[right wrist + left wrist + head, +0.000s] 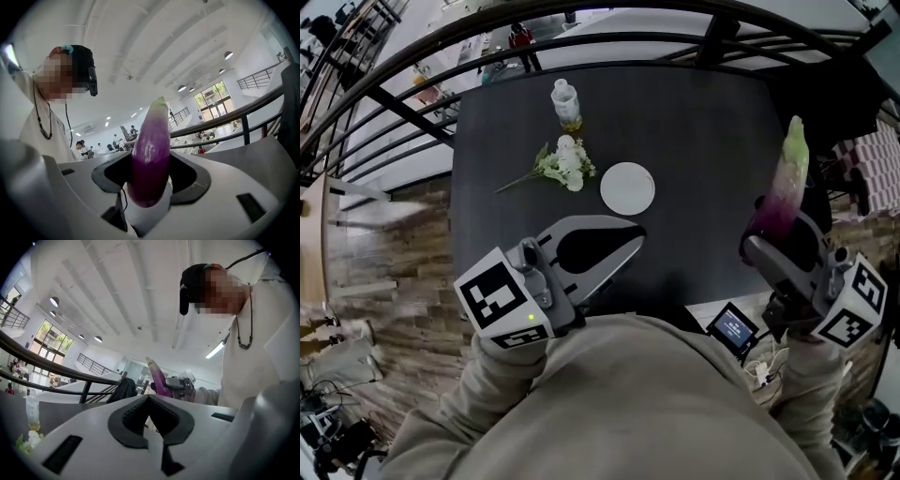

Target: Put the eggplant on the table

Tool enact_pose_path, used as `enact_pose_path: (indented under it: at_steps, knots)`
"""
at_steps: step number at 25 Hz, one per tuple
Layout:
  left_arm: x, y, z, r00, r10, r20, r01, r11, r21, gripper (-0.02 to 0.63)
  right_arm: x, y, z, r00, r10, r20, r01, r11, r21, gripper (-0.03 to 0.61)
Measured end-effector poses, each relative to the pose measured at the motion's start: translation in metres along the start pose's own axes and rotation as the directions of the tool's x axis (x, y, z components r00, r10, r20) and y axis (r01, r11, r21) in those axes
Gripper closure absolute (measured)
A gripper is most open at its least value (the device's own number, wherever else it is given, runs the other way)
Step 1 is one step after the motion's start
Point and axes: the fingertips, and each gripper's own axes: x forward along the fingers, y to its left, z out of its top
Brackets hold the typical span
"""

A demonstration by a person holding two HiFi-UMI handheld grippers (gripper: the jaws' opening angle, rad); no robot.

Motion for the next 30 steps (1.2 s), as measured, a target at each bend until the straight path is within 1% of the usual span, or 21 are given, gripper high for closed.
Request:
enact_pose_path:
  at_steps: [4,9,12,15,19,30]
  knots:
    - [0.005,0.012,0.006,0.999,0.038,0.002,-0.038,0.999,0.005,0.609,0.014,-0.013,0.011,0.999,0.043,-0.009,-0.043,0.999,-0.007,0.325]
    - [0.009,-0.008,0.029,0.995,0.100,0.029,-0.101,0.995,0.024,0.609,0.013,-0.010,0.035,0.993,0.119,-0.021,-0.120,0.993,-0.012,0.325]
    - [0.012,-0.001,0.026,0.993,0.115,0.023,-0.116,0.993,0.031,0.609,0.026,-0.018,0.036,0.989,0.147,-0.028,-0.148,0.989,-0.022,0.327]
    - [0.008,0.000,0.020,0.989,0.145,0.017,-0.146,0.989,0.019,0.609,0.034,-0.018,0.031,0.983,0.176,-0.054,-0.177,0.984,-0.022,0.327]
    - [0.001,-0.002,0.022,0.987,0.160,0.018,-0.160,0.987,0.014,0.609,0.035,-0.015,0.031,0.981,0.183,-0.063,-0.185,0.983,-0.013,0.325]
    - [0.002,0.007,0.018,0.989,0.149,0.023,-0.150,0.989,0.020,0.609,0.042,-0.023,0.022,0.982,0.171,-0.076,-0.173,0.985,-0.019,0.327]
